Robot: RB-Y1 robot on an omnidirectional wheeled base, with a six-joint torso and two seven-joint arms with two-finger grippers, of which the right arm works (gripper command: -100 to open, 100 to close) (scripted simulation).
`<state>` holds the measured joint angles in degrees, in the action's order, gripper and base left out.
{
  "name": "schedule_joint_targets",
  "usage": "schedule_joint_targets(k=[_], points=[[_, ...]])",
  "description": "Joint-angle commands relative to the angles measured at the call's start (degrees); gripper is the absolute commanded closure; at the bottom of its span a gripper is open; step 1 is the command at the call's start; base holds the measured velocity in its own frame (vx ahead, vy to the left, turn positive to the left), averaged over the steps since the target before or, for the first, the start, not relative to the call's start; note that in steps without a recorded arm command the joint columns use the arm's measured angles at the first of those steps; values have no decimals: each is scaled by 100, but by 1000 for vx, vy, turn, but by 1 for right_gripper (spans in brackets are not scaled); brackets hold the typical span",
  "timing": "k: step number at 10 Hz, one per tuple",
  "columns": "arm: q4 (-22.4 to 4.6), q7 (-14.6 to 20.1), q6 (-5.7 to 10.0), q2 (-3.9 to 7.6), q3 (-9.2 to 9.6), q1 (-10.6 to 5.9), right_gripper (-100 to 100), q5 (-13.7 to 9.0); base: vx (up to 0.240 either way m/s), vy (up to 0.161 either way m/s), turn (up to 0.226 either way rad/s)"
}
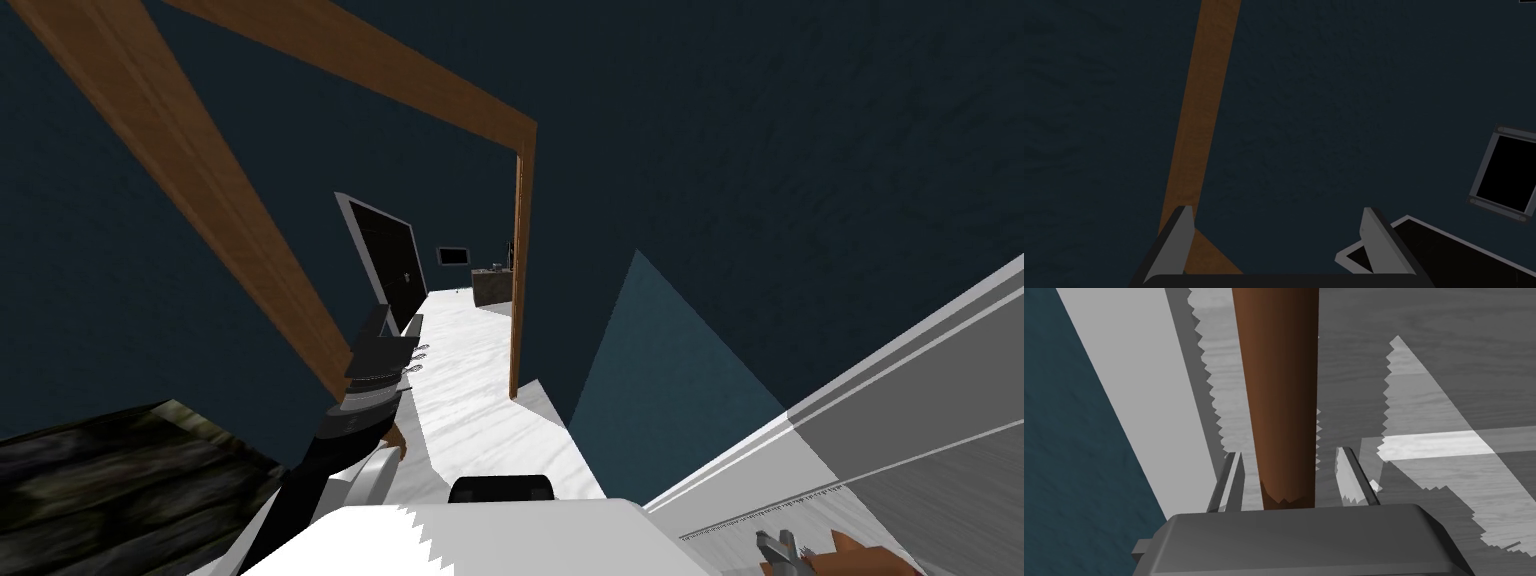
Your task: Pull the door open
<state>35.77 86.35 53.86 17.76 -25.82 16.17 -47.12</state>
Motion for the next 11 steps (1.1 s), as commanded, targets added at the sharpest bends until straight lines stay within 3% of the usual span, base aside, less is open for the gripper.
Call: schedule_joint_targets(k=[1,5,6,8,11], points=[[7,-1,2,-4,2,5,100,-1,7,8,3],[7,-1,2,-4,2,5,100,-1,1,1,-2],[25,148,23,67,194,31,100,137,30,145,-94],[30,185,29,83,241,36,100,171,-4,153,-74],[58,392,61,174,511,66,100,365,-58,96,-46]])
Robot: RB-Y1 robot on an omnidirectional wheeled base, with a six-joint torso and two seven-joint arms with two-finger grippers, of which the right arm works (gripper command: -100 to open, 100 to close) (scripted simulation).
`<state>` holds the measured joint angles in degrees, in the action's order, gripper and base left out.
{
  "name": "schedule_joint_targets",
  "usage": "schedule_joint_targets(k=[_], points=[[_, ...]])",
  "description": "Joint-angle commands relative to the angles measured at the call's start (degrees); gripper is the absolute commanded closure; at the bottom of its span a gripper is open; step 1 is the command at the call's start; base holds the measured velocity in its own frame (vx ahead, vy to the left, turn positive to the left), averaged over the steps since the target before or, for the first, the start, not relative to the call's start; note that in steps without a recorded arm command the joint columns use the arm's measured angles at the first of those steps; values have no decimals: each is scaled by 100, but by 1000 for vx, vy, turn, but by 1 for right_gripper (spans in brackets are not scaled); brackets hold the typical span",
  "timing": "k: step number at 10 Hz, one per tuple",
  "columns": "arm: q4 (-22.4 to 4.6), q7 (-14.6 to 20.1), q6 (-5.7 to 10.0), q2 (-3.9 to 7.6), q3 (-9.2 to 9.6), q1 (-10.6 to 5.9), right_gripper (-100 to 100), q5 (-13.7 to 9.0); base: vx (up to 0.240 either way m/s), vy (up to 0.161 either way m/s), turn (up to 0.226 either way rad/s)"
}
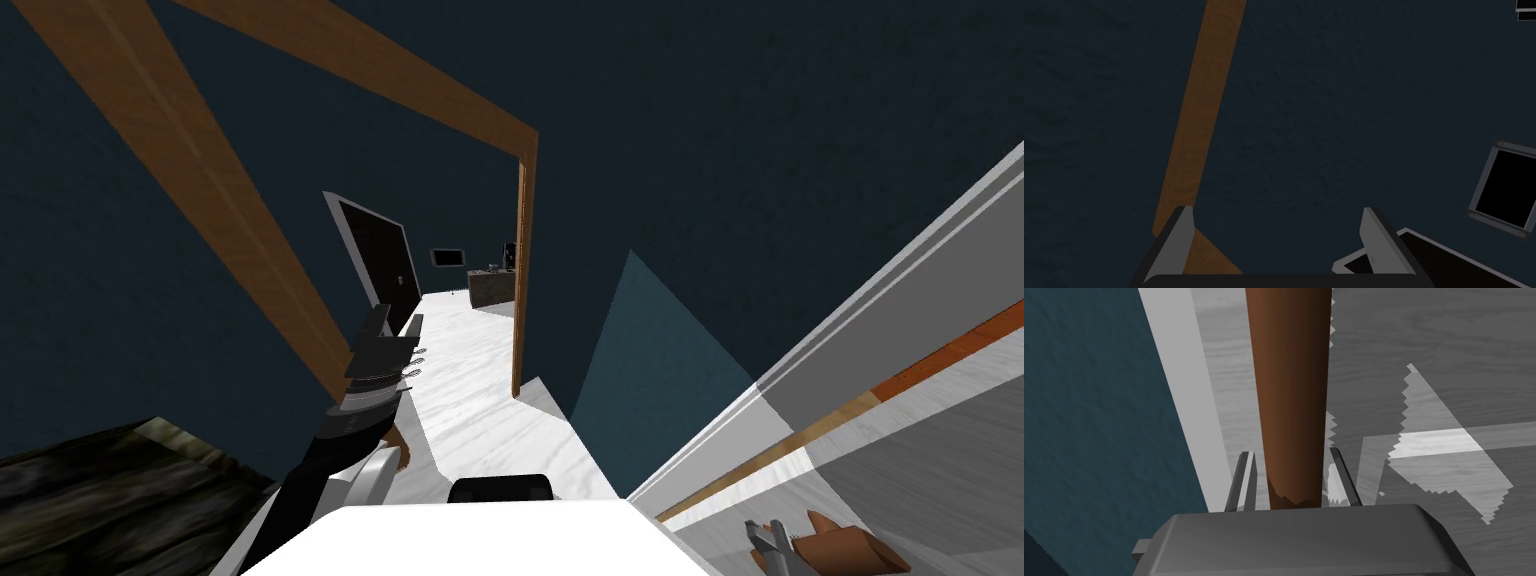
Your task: Pull the door open
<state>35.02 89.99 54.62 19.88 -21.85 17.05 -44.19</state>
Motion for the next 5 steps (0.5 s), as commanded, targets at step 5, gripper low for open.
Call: schedule_joint_targets(k=[5], points=[[156,203,12,39,343,3,100,237,-68,42,-29]])
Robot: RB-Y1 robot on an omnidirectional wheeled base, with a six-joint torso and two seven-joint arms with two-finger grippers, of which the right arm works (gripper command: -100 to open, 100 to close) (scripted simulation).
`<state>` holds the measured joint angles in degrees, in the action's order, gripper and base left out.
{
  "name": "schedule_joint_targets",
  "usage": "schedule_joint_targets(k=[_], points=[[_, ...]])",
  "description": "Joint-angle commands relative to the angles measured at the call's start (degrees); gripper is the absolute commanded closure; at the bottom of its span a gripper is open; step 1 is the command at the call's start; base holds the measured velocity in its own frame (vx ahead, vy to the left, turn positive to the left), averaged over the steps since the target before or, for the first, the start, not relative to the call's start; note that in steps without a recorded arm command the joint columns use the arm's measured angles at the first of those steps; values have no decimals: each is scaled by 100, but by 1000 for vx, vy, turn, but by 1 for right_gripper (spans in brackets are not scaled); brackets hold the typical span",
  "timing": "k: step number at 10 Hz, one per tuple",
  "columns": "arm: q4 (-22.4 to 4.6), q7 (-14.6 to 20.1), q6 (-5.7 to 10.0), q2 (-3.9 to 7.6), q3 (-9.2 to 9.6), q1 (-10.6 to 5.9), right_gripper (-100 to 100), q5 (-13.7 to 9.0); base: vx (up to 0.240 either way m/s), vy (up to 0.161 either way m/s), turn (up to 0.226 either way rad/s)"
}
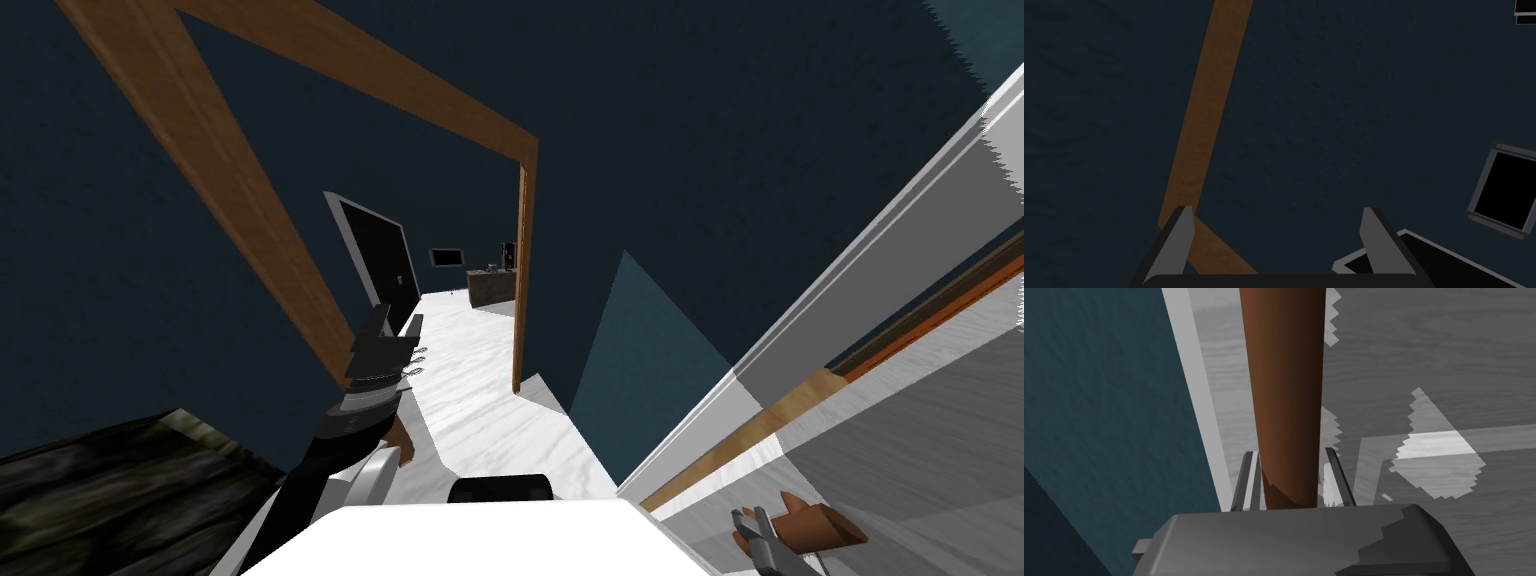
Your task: Pull the door open
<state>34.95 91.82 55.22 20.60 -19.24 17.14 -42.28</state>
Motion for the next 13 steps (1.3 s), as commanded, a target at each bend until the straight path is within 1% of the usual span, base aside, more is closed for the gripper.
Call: schedule_joint_targets(k=[1,3,5,6,7,9,13], points=[[163,20,-48,-33,82,-6,100,46,-74,37,9],[184,175,-25,36,288,17,100,194,-120,38,-44],[199,288,-8,86,436,33,100,301,-180,29,-25],[311,191,-73,50,356,102,100,243,-65,13,10],[356,266,-43,57,478,147,100,330,-133,58,49],[408,345,10,77,600,196,100,421,-237,65,67],[554,568,162,134,947,334,100,679,-249,102,63]])
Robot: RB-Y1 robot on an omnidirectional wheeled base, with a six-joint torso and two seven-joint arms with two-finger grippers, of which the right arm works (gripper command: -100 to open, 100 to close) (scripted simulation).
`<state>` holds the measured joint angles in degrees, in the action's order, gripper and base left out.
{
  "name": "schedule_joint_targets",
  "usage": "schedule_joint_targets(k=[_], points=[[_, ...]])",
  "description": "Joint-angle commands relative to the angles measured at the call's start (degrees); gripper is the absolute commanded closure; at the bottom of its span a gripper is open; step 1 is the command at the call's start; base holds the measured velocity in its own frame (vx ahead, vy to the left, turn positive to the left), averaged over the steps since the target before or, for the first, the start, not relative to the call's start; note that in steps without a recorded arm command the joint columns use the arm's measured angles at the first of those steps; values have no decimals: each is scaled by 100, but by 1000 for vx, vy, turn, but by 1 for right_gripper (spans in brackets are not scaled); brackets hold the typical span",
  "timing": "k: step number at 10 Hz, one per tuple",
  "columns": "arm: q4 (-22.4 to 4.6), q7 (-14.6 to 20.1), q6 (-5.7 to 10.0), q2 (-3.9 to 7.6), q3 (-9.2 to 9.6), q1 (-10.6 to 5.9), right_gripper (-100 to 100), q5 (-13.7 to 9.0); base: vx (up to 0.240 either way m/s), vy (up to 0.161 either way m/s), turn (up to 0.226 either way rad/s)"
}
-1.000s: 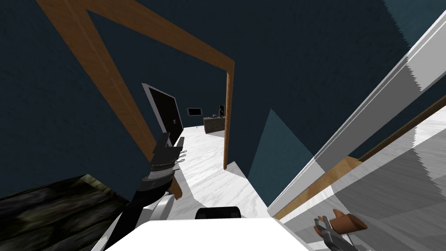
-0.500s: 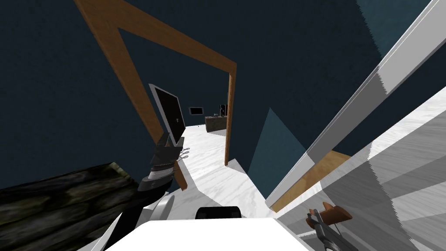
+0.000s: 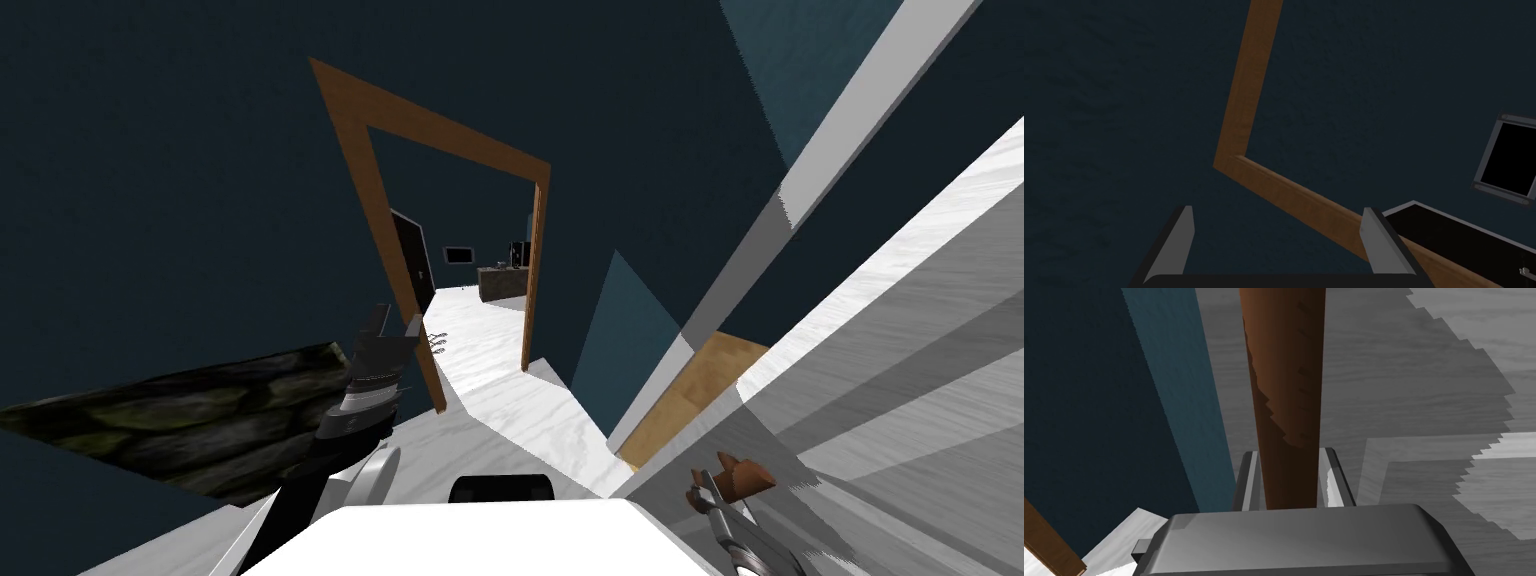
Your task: Pull the door open
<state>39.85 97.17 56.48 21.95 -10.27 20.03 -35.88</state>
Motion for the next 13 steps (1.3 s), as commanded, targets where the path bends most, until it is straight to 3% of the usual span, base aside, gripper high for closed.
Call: schedule_joint_targets(k=[1,2,9,11,13], points=[[89,70,60,9,107,68,100,82,-228,74,65],[49,58,23,13,72,48,100,51,-99,41,20],[262,378,379,123,621,313,100,479,-224,60,50],[301,368,361,109,639,347,100,492,-144,20,27],[347,427,467,128,787,416,100,611,-180,13,48]])
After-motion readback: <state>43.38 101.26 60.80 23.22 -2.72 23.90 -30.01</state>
